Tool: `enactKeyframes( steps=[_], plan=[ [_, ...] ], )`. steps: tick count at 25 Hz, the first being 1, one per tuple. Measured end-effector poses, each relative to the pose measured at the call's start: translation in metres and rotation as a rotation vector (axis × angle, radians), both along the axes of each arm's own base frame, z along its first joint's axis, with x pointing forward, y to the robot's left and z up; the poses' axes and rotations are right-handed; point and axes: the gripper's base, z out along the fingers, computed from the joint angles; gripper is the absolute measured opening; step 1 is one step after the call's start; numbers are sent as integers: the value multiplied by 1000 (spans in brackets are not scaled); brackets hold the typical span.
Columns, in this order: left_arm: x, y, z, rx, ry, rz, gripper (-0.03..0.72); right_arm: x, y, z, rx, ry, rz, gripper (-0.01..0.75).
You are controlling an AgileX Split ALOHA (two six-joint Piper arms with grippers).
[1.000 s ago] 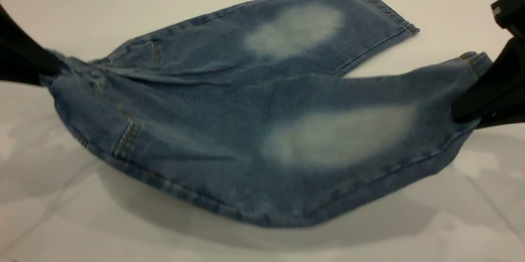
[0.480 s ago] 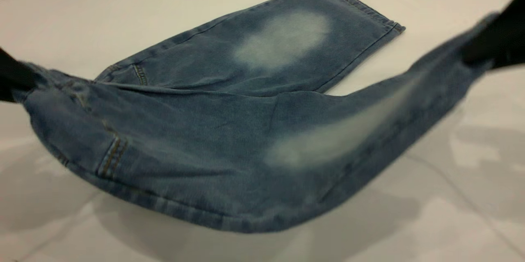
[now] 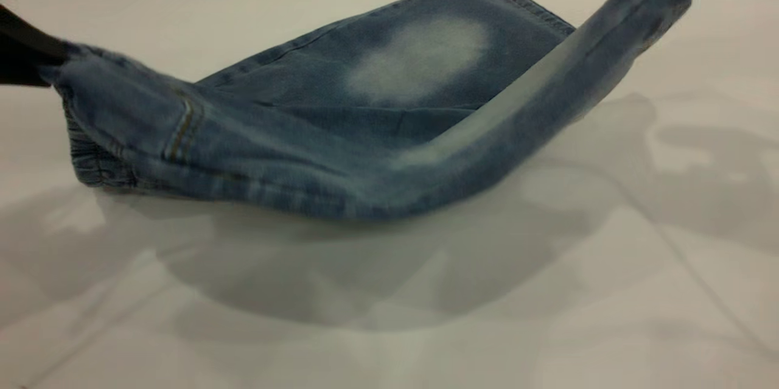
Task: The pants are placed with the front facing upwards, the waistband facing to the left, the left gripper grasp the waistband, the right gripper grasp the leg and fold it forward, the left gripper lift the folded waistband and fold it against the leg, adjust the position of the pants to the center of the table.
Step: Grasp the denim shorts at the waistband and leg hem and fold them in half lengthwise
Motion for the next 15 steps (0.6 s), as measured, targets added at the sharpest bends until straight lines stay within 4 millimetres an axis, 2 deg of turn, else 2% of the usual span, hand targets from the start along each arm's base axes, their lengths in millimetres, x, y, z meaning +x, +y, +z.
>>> enactKeyframes(
  steps=[10,15],
  plan=[
    [4,6,-2,15,26,122,119,69,5,-21,39,43,-11,18],
    [7,11,-2,38,23,202,119,100,7,-9,67,-15,-17,18]
  ],
)
